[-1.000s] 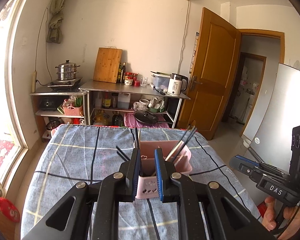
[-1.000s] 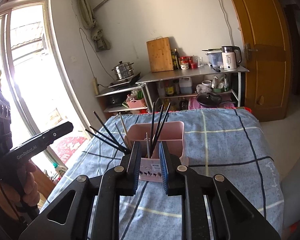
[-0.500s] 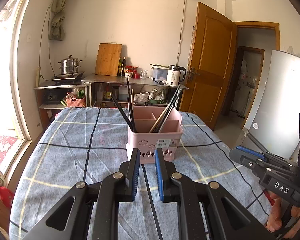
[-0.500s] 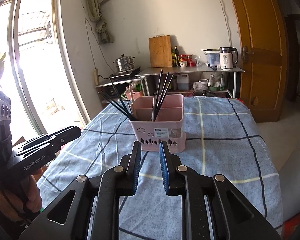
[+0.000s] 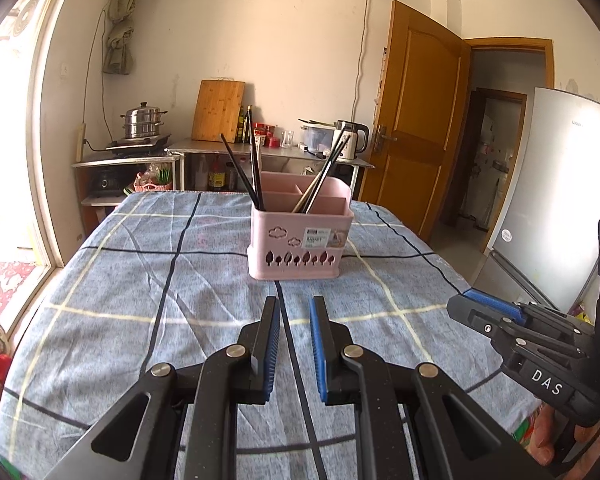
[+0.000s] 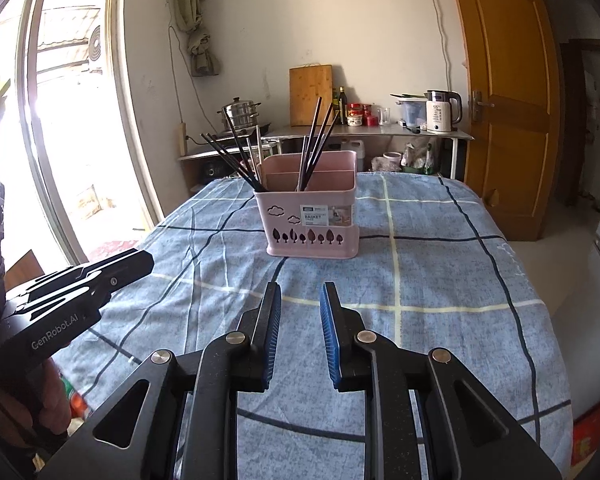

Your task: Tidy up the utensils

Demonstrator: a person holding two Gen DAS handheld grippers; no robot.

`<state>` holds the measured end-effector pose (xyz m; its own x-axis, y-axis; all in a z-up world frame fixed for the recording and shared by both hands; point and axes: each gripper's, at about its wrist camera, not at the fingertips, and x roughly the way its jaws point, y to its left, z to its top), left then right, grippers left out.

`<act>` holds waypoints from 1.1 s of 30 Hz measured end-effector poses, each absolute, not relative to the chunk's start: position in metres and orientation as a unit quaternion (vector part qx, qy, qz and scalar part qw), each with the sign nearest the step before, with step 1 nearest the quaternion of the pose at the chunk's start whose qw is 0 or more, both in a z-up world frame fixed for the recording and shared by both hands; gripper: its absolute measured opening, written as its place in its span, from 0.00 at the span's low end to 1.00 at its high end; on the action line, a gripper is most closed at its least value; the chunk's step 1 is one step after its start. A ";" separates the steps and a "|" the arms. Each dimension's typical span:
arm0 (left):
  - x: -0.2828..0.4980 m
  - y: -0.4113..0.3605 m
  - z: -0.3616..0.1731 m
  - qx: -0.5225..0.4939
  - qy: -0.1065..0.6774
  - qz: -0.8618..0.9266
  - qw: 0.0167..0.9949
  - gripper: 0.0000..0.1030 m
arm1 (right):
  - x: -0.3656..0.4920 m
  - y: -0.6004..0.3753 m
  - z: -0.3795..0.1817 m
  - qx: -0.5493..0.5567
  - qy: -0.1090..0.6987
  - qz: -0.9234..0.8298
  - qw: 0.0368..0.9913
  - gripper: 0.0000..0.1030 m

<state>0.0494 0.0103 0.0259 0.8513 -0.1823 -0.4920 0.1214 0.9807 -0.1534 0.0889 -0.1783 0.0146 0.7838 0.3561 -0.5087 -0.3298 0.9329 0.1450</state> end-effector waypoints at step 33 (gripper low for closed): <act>0.037 0.001 0.007 -0.041 0.267 -0.081 0.959 0.14 | 0.065 -0.181 0.005 0.017 0.261 0.166 0.951 0.34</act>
